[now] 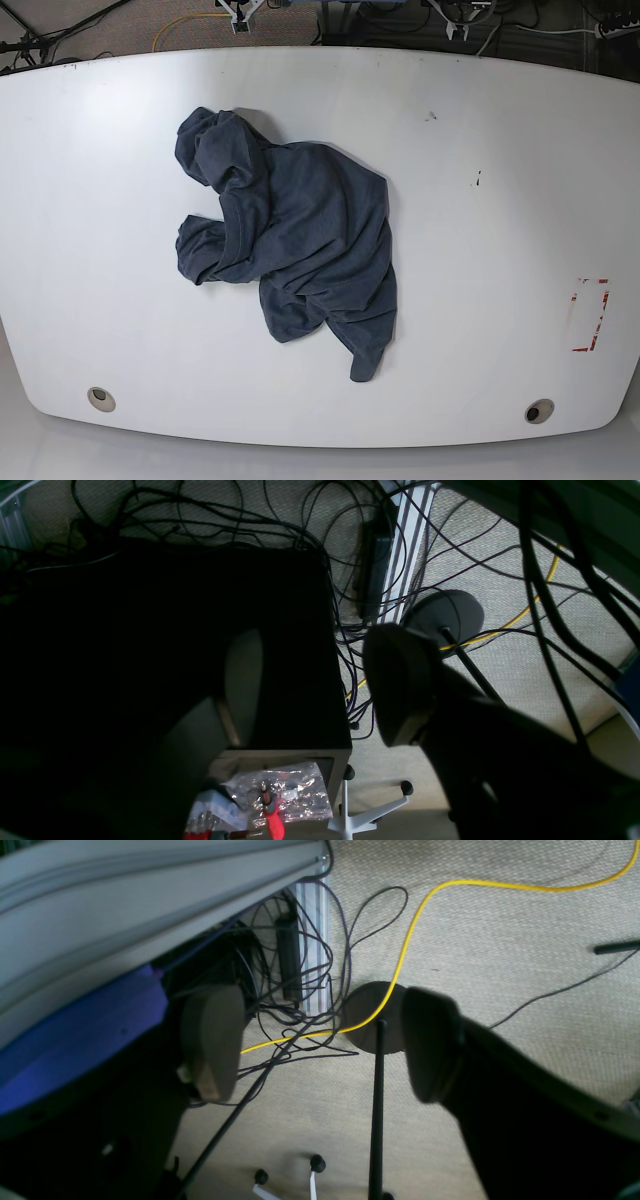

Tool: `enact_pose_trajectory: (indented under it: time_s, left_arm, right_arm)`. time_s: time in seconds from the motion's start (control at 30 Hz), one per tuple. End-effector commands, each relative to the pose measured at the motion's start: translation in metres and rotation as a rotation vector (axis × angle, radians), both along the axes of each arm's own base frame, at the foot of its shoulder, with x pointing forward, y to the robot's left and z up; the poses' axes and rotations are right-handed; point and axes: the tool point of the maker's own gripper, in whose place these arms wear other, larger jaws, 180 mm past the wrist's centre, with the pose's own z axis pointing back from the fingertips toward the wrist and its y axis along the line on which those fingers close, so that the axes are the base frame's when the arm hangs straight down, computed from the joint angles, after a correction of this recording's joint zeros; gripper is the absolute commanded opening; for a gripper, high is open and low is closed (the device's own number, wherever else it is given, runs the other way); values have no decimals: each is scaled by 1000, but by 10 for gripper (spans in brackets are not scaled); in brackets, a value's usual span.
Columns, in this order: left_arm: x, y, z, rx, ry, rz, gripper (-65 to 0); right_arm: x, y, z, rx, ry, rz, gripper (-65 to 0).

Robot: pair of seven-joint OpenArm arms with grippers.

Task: Fold the T-shirt properly

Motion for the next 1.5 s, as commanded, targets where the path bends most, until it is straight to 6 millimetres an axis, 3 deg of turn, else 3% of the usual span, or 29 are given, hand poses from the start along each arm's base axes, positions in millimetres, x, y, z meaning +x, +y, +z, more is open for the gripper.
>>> enact_pose_trajectory:
  time_s: [0.0, 0.93, 1.27, 1.47]
  left_arm:
    - [2, 1, 0, 2, -9, 4, -320]
    - [11, 2, 1, 0, -48, 10, -322]
    - [-3, 8, 16, 4, -170, -16, -323]
    - [-1, 6, 26, -2, -228, -34, -322]
  right_arm:
    - [-5, -3, 1, -5, 3, -8, -188]
    - [-2, -11, 5, -29, -42, -1, -187]
    - [1, -26, 24, -78, -162, 18, -181]
    - [1, -24, 33, -86, -195, 21, -181]
